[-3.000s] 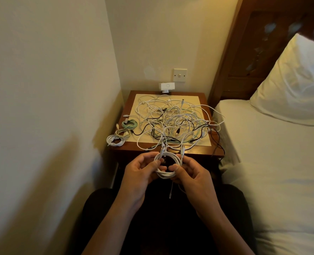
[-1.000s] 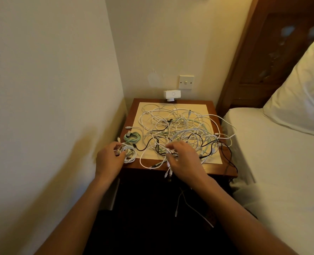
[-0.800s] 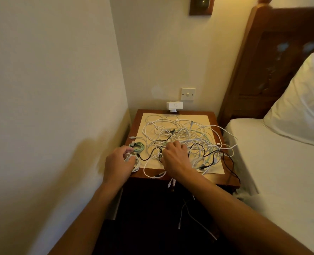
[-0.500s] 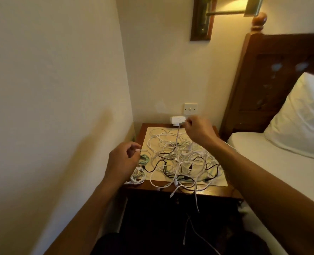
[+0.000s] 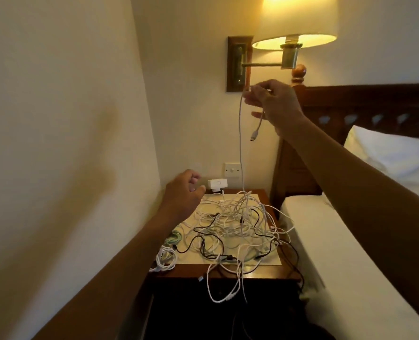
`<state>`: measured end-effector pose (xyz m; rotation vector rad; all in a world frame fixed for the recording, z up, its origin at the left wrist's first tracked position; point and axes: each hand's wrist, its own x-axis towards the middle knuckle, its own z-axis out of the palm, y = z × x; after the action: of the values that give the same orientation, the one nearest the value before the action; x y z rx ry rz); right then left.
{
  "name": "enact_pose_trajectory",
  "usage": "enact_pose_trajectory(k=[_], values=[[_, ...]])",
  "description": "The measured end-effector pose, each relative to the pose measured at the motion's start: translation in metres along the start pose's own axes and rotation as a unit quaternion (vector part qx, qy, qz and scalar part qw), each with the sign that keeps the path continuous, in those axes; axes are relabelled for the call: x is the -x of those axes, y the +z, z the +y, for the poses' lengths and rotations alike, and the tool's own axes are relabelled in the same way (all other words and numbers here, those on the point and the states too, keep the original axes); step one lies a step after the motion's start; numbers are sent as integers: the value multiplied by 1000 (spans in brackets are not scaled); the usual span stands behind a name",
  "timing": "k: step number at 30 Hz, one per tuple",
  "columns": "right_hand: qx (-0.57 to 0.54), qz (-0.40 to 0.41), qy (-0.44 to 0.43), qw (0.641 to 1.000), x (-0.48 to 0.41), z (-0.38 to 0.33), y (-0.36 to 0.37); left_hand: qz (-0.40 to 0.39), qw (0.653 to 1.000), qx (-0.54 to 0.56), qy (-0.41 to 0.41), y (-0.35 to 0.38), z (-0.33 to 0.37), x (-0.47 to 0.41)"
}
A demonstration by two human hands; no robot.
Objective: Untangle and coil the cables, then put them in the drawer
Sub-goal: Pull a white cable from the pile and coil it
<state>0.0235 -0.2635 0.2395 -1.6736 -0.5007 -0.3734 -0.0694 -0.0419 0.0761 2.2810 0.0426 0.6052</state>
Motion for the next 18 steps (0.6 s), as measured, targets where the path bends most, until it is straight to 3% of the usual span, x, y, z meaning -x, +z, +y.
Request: enact_pose_trajectory(k=[8, 10, 14, 16, 18], values=[[-88, -98, -62, 989, 28, -55, -10, -2, 1000, 27, 15, 15, 44, -30], [-114, -142, -67, 981, 39, -60, -8, -34, 998, 49, 22, 19, 52, -34], [-153, -179, -64, 970, 50, -61, -14, -169, 975, 145, 24, 32, 59, -36], [-120, -159, -52, 979, 51, -52, -23, -170, 964, 203, 6, 30, 60, -35], [-9, -124, -36, 992, 50, -32, -36, -114, 960, 255, -10, 19, 59, -40]])
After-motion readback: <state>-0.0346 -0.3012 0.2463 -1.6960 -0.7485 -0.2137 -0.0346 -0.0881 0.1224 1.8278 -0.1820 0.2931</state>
